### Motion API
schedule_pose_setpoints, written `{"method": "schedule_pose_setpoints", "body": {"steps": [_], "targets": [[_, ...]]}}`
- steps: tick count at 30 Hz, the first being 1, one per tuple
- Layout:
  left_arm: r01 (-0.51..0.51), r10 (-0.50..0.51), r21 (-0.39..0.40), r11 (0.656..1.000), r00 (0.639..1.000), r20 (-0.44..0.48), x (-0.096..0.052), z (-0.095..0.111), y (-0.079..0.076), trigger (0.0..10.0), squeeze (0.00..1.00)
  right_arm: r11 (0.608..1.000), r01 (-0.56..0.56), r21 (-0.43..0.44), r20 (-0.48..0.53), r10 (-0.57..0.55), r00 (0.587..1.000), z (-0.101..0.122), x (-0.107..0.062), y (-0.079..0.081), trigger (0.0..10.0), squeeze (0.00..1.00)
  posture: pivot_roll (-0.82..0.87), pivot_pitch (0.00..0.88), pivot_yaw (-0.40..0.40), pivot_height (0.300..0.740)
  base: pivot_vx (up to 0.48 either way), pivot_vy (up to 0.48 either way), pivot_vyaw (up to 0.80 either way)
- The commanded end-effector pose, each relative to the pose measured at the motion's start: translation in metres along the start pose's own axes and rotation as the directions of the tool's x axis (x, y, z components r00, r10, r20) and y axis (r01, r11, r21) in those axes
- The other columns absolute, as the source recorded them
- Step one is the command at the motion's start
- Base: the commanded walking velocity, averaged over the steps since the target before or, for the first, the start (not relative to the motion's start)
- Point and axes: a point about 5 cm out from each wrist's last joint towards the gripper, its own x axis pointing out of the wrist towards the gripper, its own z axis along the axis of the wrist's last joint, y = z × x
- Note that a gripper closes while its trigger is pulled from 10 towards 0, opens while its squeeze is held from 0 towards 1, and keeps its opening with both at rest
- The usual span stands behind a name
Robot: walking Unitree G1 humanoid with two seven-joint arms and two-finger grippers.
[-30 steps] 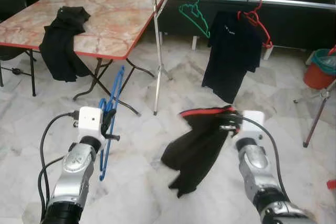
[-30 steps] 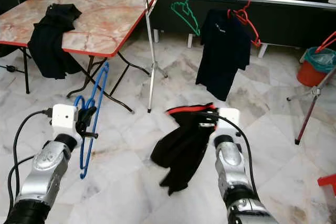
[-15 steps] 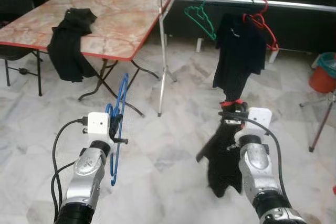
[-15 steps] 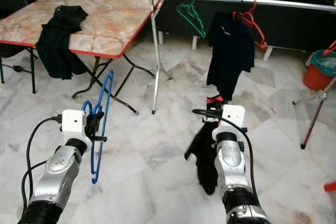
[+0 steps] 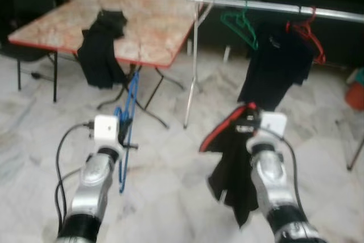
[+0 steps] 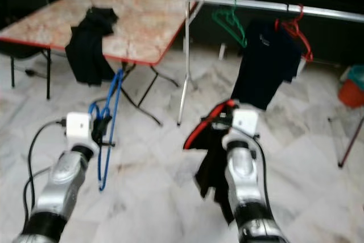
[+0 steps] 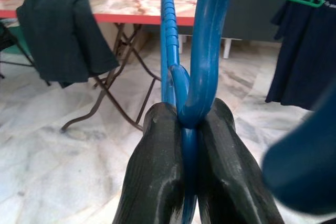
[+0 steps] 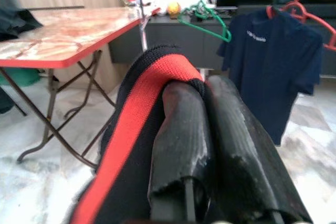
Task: Hang hanger
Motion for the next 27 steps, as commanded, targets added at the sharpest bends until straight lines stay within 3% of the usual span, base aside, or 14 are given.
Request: {"method": "schedule_pose_setpoints", "body": {"steps": [1, 27], "targets": [[0.028, -0.028, 0.013, 1.000, 1.000, 0.005, 0.0026, 0.0007, -0.0061, 10.0, 0.00, 1.000, 0.015, -0.002, 0.035, -0.015, 0.999, 0.0103, 0.0057, -0.0041, 10.0, 0.00, 0.06, 0.000, 0.034, 0.740, 0.000, 0.390, 0.00], [0.031, -0.032, 0.051, 0.998, 0.999, 0.011, 0.0057, 0.0046, 0.0025, 10.0, 0.00, 1.000, 0.023, 0.000, 0.054, -0.023, 0.998, 0.0171, 0.0111, 0.0030, 10.0, 0.00, 0.07, 0.037, 0.051, 0.740, 0.000, 0.390, 0.00]]}}
